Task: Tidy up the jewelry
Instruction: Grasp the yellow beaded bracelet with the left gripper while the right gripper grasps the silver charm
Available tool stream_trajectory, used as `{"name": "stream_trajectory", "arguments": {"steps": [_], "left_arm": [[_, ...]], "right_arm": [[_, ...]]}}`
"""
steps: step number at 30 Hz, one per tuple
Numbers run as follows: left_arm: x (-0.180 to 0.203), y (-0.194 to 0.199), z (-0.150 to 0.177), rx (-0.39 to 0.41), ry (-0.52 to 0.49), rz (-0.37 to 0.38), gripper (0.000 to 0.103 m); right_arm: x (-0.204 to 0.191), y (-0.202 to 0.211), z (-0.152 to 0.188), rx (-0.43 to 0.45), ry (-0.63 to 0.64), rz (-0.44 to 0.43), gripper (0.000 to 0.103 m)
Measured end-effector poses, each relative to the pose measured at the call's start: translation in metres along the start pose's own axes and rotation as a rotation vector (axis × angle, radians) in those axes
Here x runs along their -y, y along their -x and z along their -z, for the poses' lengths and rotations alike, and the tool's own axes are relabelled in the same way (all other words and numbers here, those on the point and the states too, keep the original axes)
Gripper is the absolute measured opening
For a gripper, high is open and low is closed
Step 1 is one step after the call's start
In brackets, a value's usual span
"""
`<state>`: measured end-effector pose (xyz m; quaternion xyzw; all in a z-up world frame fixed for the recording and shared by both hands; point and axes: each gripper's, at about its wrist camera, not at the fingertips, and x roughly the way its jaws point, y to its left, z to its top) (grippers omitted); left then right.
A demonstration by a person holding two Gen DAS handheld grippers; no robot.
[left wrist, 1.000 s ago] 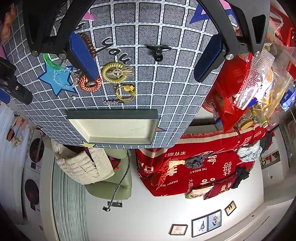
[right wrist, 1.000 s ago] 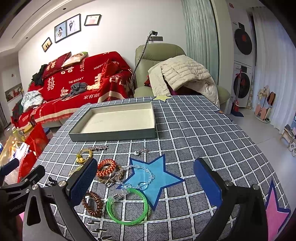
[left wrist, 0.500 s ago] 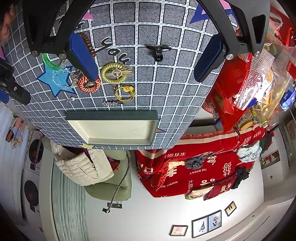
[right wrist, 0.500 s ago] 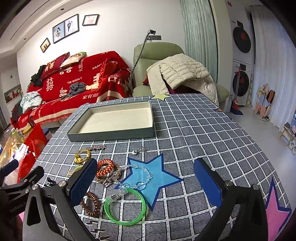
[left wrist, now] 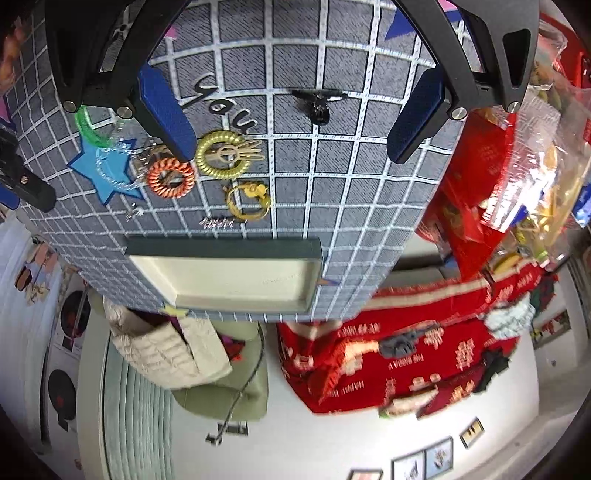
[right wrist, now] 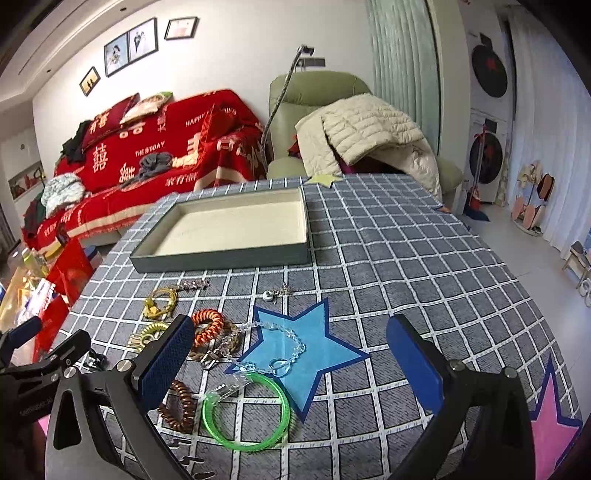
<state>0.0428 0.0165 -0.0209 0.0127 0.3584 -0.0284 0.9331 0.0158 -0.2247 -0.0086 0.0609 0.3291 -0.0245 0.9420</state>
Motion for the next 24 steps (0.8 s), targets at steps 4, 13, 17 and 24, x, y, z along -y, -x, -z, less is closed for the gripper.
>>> {"name": "stream_trajectory", "arguments": {"steps": [4,13,17,24], "left_arm": [[-0.01,-0.031,-0.015,-0.085,0.023,0.04,0.103],[-0.003,-0.088,-0.043,-0.165,-0.005,0.077,0.103],[0.004,-0.11,-0.044,-0.214,-0.013,0.086,0.103],[0.014,-0.128,-0.046,-0.246,-0.035,0.086,0.103]], "right_arm": [[0.006,-0.025,-0.013,-0.076,-0.007,-0.023,0.103],[0.002,-0.1,-0.032,-0.241,0.019,-0.043,0.103],[0.001,-0.131,-0.031,-0.305,0.022,-0.045,0.102],[-0.007,-0.156,-0.028,-0.346,0.071,-0.046,0.081]]}}
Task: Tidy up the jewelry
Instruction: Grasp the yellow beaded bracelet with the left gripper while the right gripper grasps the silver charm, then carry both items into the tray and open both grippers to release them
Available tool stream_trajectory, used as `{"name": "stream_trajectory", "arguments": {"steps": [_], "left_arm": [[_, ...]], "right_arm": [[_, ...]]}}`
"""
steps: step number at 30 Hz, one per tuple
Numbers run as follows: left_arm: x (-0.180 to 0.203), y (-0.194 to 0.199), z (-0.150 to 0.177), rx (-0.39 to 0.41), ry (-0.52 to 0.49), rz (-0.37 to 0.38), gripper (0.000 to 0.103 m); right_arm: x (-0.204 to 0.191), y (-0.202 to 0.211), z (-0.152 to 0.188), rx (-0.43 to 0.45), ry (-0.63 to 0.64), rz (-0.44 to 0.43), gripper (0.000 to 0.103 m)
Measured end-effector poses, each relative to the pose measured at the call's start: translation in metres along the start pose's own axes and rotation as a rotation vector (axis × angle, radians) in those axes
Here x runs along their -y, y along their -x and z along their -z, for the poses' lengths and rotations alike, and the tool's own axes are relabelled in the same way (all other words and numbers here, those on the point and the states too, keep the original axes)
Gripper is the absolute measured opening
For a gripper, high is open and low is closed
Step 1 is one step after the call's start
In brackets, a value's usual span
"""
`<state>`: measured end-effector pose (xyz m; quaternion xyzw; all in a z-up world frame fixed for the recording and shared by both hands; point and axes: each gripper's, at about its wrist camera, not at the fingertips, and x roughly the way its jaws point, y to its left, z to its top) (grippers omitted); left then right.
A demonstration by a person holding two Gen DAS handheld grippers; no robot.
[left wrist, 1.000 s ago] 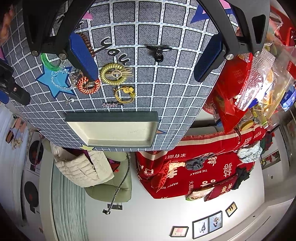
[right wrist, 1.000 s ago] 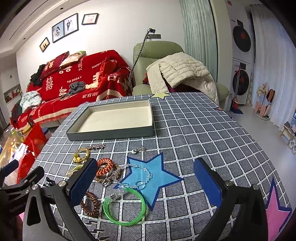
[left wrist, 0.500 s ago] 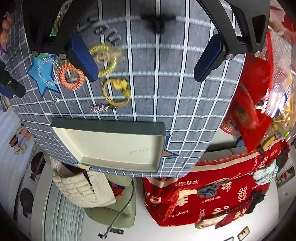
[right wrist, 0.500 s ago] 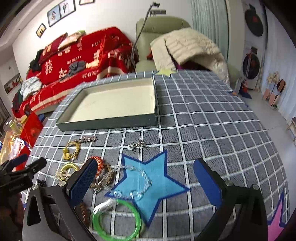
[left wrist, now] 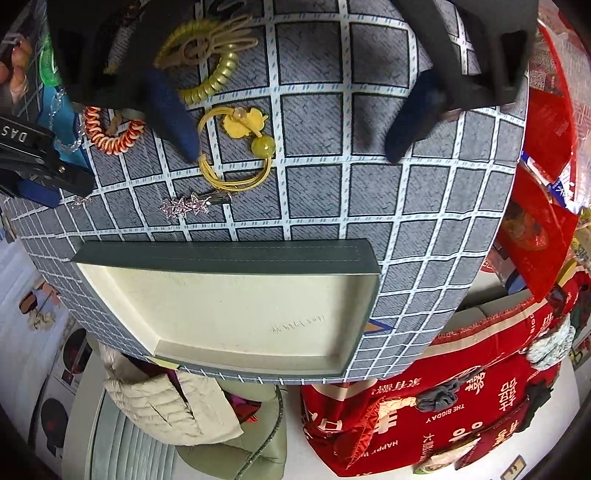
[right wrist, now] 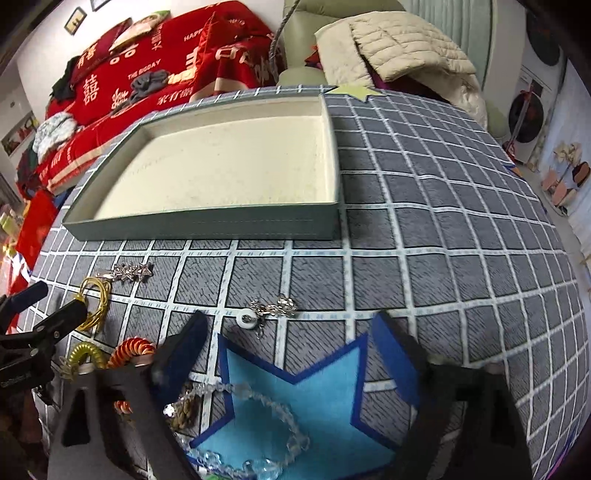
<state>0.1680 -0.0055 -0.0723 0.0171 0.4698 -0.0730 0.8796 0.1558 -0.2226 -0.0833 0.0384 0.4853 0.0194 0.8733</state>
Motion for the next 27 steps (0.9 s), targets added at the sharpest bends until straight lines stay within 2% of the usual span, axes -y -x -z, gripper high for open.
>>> {"name": "stream_trajectory", "arguments": {"steps": [2,4,6,7,8,9,10,11,12,17,27], "left_arm": [[0.001,-0.006,0.0,-0.025,-0.008,-0.002,0.099],[0.005,-0.005,0.0,-0.007,-0.032,-0.018,0.092],[0.007,-0.003,0.0,0.002,-0.044,-0.003,0.083],[0.009,-0.003,0.0,0.006,-0.052,0.004,0.074],[0.011,-0.002,0.0,0.011,-0.06,0.01,0.061],[0.013,-0.001,-0.001,0.014,-0.067,0.017,0.053],[0.014,0.0,-0.001,0.015,-0.07,0.023,0.04],[0.014,0.001,-0.001,0.014,-0.07,0.031,0.034],[0.014,0.0,-0.002,0.014,-0.07,0.039,0.034],[0.008,0.004,-0.003,0.01,-0.045,0.081,0.034],[0.0,0.042,-0.023,0.094,-0.017,0.139,0.034]], "right_arm": [[-0.007,-0.001,0.001,0.011,0.041,0.019,0.076],[-0.012,-0.001,0.003,0.019,0.072,0.031,0.07],[-0.015,-0.001,0.002,0.026,0.082,0.026,0.06],[-0.017,0.0,0.002,0.026,0.086,0.025,0.057],[-0.019,0.001,0.001,0.028,0.091,0.02,0.046],[-0.02,0.001,0.001,0.029,0.095,0.017,0.037],[-0.021,0.002,0.002,0.029,0.097,0.01,0.034],[-0.022,0.003,0.002,0.03,0.099,0.003,0.018],[-0.022,0.003,0.002,0.032,0.098,-0.003,0.015],[-0.011,0.008,0.001,0.033,0.03,-0.064,0.014],[0.009,0.041,-0.024,0.097,-0.04,-0.178,0.014]]}}
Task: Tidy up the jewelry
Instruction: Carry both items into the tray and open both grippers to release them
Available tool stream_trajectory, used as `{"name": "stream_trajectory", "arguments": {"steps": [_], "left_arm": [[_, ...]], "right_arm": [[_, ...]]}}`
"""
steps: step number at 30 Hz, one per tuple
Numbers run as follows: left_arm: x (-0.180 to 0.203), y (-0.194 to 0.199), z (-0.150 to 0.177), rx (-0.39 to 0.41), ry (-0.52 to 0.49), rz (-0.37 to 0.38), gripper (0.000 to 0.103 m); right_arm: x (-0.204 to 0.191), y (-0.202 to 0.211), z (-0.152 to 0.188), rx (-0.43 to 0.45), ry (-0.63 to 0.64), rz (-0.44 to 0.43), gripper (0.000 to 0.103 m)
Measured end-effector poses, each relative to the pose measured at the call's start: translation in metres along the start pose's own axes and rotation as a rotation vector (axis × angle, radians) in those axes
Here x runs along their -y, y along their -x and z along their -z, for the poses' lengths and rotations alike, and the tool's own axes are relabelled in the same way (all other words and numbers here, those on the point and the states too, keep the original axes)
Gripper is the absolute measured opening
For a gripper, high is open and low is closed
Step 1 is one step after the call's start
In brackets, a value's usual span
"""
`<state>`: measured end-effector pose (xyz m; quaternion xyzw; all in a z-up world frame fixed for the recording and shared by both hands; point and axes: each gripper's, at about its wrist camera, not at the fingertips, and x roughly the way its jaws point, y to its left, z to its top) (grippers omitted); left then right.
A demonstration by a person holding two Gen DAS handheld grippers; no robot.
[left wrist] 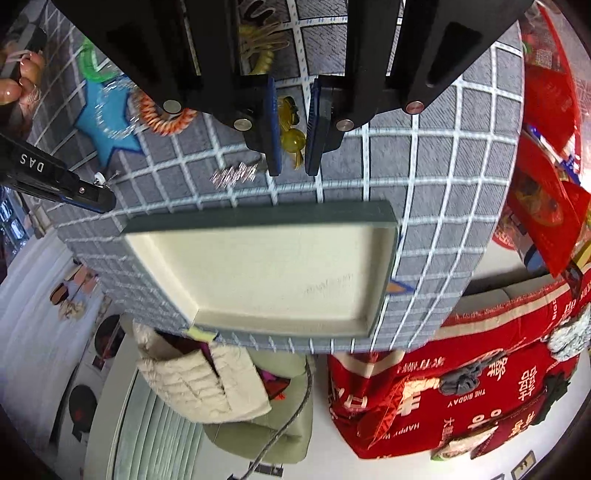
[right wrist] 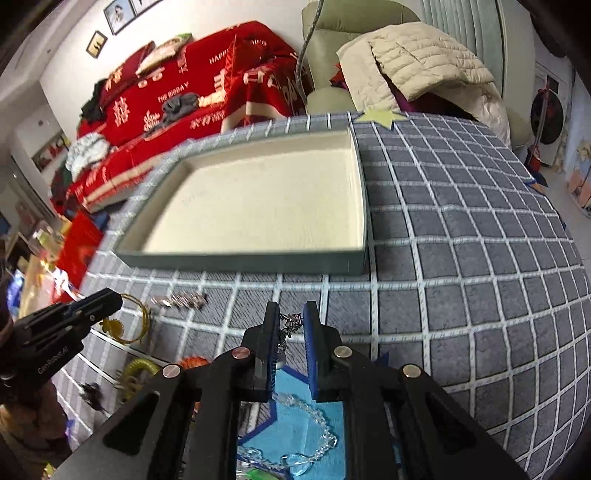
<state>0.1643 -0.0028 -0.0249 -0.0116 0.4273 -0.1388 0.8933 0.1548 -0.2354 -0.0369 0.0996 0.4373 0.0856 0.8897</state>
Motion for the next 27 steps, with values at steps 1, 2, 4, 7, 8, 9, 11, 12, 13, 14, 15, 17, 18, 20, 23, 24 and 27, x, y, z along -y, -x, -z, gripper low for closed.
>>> {"name": "stream_trajectory", "arguments": {"steps": [1,2,4,7,8,9,11,12,13,14,15,17,18,20,23,24,27], "left_arm": [[0.0,0.003,-0.004,0.007,0.0,0.008,0.034],[0.001,0.006,-0.009,0.016,-0.001,0.017,0.034],[0.002,0.01,-0.022,0.036,-0.01,0.033,0.034],[0.006,0.014,-0.04,0.066,-0.029,0.038,0.034],[0.007,0.013,-0.046,0.073,-0.036,0.039,0.034],[0.007,0.012,-0.053,0.078,-0.041,0.04,0.034],[0.008,0.006,-0.067,0.08,-0.042,0.052,0.034],[0.007,0.0,-0.076,0.077,-0.039,0.061,0.034],[0.008,-0.003,-0.082,0.076,-0.036,0.064,0.034],[0.009,-0.008,-0.088,0.078,-0.035,0.063,0.034],[0.009,-0.016,-0.096,0.075,-0.037,0.062,0.034],[0.008,-0.028,-0.104,0.066,-0.031,0.058,0.034],[0.007,-0.037,-0.109,0.063,-0.028,0.049,0.034],[0.006,-0.052,-0.115,0.06,-0.028,0.031,0.034],[0.003,-0.073,-0.12,0.041,-0.022,0.023,0.034],[0.002,-0.077,-0.119,0.037,-0.026,0.017,0.034],[-0.002,-0.099,-0.117,-0.006,-0.034,-0.021,0.034]], "right_arm": [[0.001,0.001,-0.005,0.004,-0.003,-0.008,0.014],[0.002,0.003,-0.012,0.011,-0.008,-0.021,0.014],[0.001,0.007,-0.021,0.022,-0.015,-0.036,0.014],[-0.001,0.006,-0.041,0.037,-0.011,-0.047,0.014],[-0.001,0.005,-0.047,0.039,-0.009,-0.052,0.014],[-0.002,0.003,-0.053,0.04,-0.007,-0.057,0.014],[-0.003,-0.004,-0.068,0.04,-0.008,-0.066,0.014],[-0.003,-0.007,-0.072,0.038,-0.01,-0.069,0.014],[-0.003,-0.012,-0.079,0.036,-0.012,-0.071,0.014],[-0.003,-0.016,-0.083,0.036,-0.012,-0.069,0.014],[-0.003,-0.022,-0.088,0.033,-0.013,-0.067,0.014],[-0.002,-0.033,-0.096,0.027,-0.016,-0.063,0.014],[-0.002,-0.038,-0.099,0.022,-0.019,-0.062,0.014],[-0.001,-0.052,-0.106,0.01,-0.027,-0.058,0.014],[-0.001,-0.07,-0.111,-0.006,-0.027,-0.049,0.014],[-0.001,-0.076,-0.112,-0.012,-0.025,-0.041,0.014],[-0.001,-0.093,-0.11,-0.03,-0.019,-0.022,0.014]]}}
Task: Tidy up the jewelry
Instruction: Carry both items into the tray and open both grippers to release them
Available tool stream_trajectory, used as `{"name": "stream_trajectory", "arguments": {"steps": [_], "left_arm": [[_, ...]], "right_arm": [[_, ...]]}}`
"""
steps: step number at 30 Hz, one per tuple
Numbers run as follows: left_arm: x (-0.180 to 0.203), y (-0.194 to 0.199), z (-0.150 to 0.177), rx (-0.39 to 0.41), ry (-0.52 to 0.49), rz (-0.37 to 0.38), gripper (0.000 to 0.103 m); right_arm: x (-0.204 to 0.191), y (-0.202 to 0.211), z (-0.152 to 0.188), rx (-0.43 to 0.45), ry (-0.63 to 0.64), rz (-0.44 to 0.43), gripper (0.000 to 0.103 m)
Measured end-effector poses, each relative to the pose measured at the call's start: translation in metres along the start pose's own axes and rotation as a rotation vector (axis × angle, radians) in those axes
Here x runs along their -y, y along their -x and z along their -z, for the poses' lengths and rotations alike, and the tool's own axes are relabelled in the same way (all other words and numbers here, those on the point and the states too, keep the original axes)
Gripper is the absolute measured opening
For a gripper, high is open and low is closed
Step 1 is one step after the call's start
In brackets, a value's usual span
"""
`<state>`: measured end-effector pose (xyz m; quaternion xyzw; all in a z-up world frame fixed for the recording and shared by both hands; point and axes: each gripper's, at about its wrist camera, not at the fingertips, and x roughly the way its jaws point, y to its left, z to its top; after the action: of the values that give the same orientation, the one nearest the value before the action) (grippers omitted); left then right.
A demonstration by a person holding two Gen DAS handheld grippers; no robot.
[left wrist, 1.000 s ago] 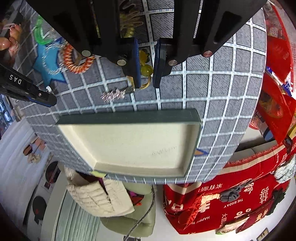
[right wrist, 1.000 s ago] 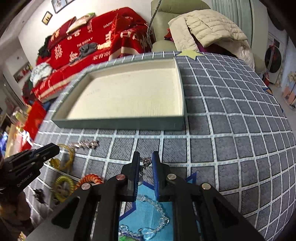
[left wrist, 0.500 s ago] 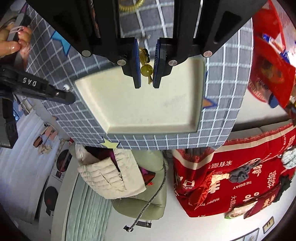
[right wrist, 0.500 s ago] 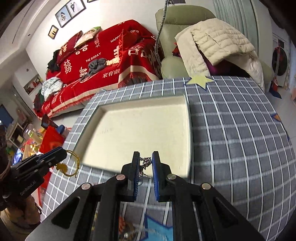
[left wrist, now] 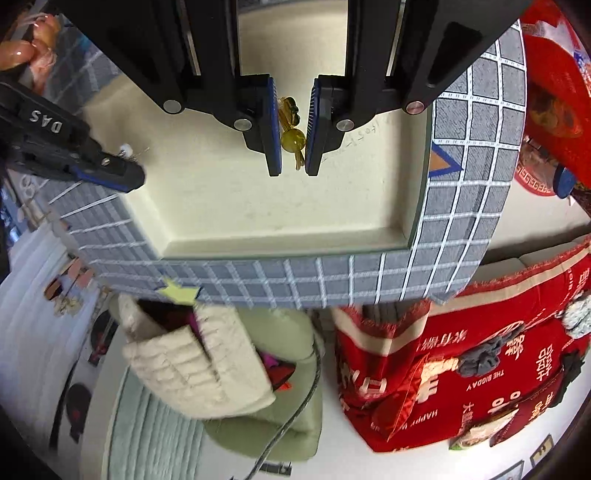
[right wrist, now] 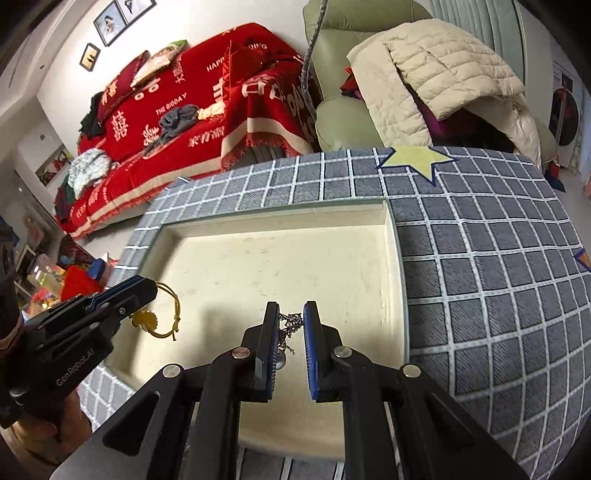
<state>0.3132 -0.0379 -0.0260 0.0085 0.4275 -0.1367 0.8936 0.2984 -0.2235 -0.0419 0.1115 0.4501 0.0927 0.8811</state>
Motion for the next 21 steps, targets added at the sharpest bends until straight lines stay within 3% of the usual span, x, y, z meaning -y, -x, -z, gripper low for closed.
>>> {"name": "stream_trajectory", "arguments": {"steps": [4,9,12,13,15,21], "left_arm": [[-0.005,-0.024,0.008,-0.075,-0.005,-0.063,0.034],[-0.005,-0.036,0.017,-0.106,-0.037,-0.141,0.035],[-0.004,-0.036,0.019,-0.085,-0.052,-0.173,0.035],[-0.003,-0.036,0.02,-0.088,-0.058,-0.184,0.035],[-0.003,-0.035,0.02,-0.094,-0.062,-0.192,0.035],[-0.007,-0.027,0.019,-0.082,-0.014,-0.149,0.035]], "right_arm": [[0.001,-0.023,0.006,-0.034,0.014,0.034,0.014],[0.001,-0.037,0.014,-0.051,0.028,0.056,0.014],[-0.002,-0.038,0.014,-0.051,0.053,0.077,0.017],[-0.003,-0.038,0.014,-0.051,0.056,0.074,0.02],[-0.002,-0.035,0.014,-0.051,0.043,0.07,0.053],[0.004,-0.006,0.012,0.015,-0.032,-0.016,0.068]]}}
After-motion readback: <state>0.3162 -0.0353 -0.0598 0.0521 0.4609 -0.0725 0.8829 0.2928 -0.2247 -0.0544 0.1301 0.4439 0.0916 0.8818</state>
